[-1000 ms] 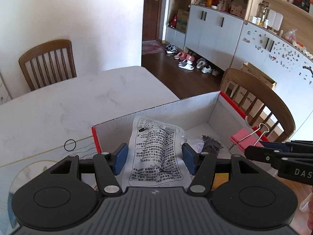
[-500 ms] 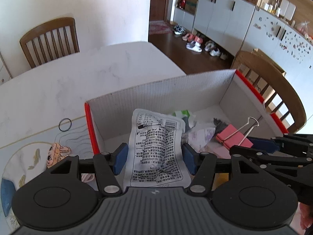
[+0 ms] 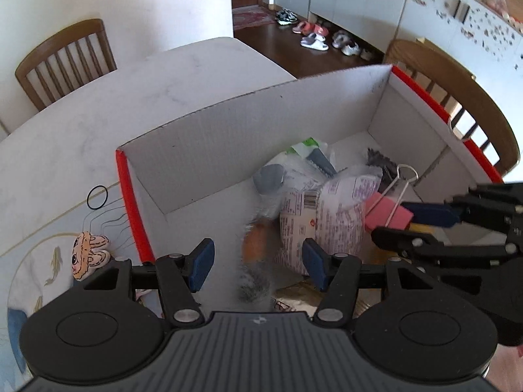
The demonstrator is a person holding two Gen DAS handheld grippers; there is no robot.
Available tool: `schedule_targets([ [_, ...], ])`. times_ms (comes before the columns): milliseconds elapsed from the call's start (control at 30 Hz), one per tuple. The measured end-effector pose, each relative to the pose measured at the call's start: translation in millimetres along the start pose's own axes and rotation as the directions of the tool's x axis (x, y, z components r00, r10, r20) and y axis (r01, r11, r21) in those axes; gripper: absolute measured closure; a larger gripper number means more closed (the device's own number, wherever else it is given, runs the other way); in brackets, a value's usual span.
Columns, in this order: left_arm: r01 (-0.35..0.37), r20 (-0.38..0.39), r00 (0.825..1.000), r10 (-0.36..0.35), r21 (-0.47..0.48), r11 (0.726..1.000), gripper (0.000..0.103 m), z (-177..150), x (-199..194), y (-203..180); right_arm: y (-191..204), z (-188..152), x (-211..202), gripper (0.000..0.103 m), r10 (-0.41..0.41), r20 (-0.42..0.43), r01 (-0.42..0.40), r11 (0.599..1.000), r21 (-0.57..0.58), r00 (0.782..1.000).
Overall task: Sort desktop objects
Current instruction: 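Open both tools to drop the sachet and binder clip into the box, then move both tools back toward the cartoon face toy on the table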
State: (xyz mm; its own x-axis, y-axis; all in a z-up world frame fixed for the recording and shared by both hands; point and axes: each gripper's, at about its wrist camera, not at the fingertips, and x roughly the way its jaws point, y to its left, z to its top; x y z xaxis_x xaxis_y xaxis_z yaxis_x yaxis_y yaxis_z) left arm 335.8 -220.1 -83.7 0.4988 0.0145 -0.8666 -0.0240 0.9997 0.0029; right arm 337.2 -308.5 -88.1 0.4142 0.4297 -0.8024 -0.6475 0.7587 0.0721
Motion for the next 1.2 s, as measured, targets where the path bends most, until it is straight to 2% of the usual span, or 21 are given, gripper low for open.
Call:
schedule_targets([
  [233,0.038,0.007,0.999,-0.038,-0.006,0.999,0.043,-4,-3,8,-3,3,4,0.073,-0.010,-0.012,0.010,1.000,0.016,1.000],
  [400,0.084,0.039,0.996,-0.083,-0.019,0.996,0.037,-7,-15,12,-7,4,2,0.061,-0.009,-0.016,0.010,0.999,0.043,1.000],
  [600,0.110,0.074,0.991,-0.109,-0.006,0.994,0.037,-14,-32,12,-8,2,-12,0.052,-0.010,0.007,0.009,0.999,0.047,1.000],
  [900,0.150,0.132,0.980,-0.150,0.009,0.989,0.037,-20,-60,16,-3,4,-43,0.045,0.031,0.054,-0.036,0.995,0.095,0.998],
  [1200,0.179,0.190,0.965,-0.178,0.012,0.984,0.028,-36,-91,35,18,0,-71,0.038,0.020,0.110,-0.033,0.993,0.112,0.994],
])
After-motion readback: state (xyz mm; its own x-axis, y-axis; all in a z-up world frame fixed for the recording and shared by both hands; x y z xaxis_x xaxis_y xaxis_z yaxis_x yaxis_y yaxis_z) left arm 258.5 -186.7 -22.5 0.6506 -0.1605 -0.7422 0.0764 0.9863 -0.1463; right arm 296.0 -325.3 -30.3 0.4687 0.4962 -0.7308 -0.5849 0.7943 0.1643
